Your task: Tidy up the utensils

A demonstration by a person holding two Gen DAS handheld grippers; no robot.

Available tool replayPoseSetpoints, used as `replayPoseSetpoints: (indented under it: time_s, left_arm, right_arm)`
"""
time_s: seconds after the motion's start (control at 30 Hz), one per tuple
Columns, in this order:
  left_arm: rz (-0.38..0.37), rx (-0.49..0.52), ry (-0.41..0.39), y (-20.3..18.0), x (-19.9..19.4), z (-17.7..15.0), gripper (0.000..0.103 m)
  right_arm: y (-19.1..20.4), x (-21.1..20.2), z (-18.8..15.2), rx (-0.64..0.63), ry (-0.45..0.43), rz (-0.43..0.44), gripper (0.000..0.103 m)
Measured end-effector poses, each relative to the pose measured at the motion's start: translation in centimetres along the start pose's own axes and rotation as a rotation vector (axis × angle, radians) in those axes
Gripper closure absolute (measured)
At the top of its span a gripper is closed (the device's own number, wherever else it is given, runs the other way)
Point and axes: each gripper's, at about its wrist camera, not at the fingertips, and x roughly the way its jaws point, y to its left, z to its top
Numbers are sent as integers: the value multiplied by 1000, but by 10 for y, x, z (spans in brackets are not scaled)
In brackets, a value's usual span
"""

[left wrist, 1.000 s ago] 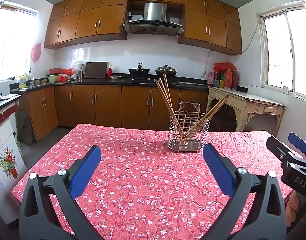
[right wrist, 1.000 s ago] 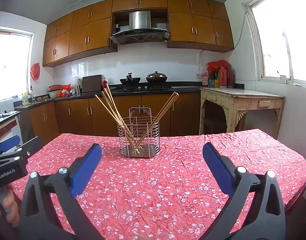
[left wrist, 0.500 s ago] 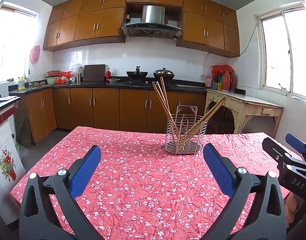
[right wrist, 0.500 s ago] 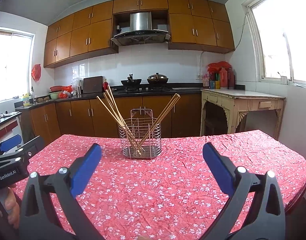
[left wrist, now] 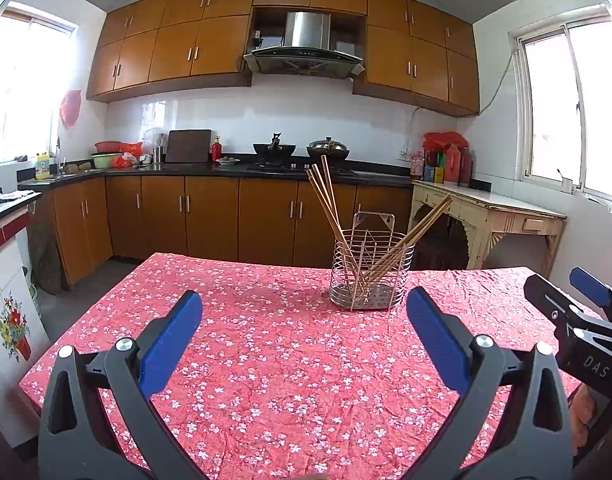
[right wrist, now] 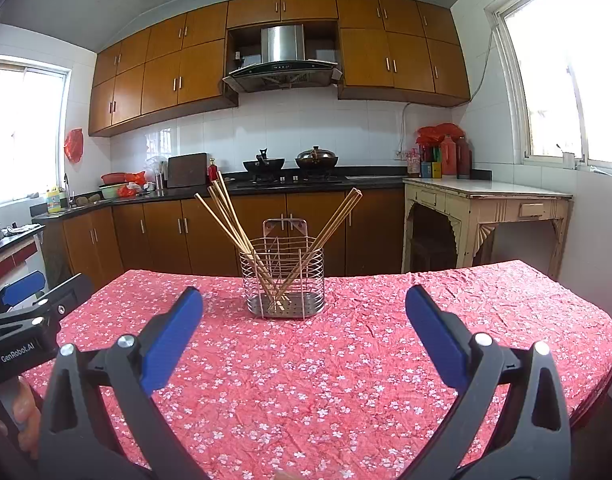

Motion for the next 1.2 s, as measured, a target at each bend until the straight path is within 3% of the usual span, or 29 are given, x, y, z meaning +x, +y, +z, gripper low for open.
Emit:
replayPoseSetpoints:
  time_s: [1.2]
  left_arm:
    - [-7, -4, 12, -1, 4, -1, 2]
  right_arm:
    - [0, 2, 1, 1, 6, 2, 4]
